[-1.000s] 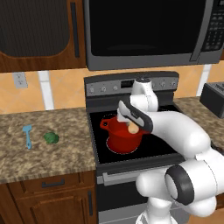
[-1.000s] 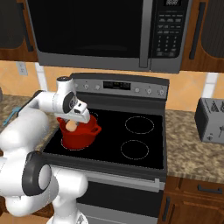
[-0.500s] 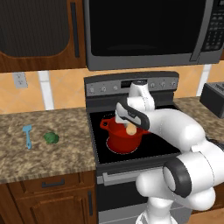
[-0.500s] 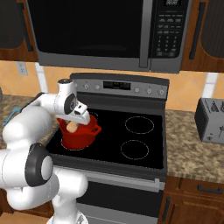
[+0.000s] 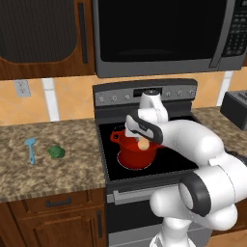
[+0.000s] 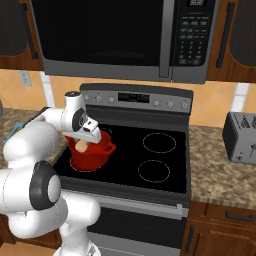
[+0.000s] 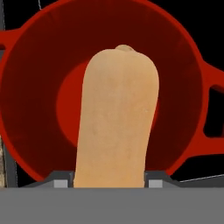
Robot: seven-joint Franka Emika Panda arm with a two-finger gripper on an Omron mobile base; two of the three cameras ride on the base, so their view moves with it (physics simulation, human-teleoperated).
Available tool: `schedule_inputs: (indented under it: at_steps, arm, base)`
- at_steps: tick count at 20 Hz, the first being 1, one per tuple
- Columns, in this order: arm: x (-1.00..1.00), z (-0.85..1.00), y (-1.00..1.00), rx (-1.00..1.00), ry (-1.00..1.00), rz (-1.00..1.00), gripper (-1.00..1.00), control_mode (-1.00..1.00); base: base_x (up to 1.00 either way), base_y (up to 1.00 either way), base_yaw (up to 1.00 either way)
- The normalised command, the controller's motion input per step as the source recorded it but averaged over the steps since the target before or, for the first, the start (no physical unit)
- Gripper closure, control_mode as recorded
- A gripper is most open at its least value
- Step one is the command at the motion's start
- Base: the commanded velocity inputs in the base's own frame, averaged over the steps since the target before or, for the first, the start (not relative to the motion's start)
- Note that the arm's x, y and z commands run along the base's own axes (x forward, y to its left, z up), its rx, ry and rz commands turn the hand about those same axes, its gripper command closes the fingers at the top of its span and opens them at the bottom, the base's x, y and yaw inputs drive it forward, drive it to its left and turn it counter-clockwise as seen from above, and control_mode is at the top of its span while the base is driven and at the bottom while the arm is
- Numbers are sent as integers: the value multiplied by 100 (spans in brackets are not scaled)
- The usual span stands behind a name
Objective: Put the squash and broccoli in the pot. Retrieve the spatula and lightly stir the vegetables in the pot.
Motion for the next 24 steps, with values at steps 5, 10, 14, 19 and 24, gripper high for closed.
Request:
schedule_inputs:
  at_steps: [5, 10, 14, 19, 24]
  arm:
    - [1, -22, 0, 0, 0, 0, 100, -100]
    - [0, -18, 0, 0, 0, 0, -100, -100]
    - [0, -1, 0, 0, 0, 0, -100, -100]
    - [0, 0, 0, 0, -1, 0, -100, -100]
    - [-15, 54, 0, 2, -16, 0, -100, -100]
  base:
    - [0, 0, 0]
    - [0, 0, 0]
    - [0, 0, 0]
    - [0, 0, 0]
    - [0, 0, 0]
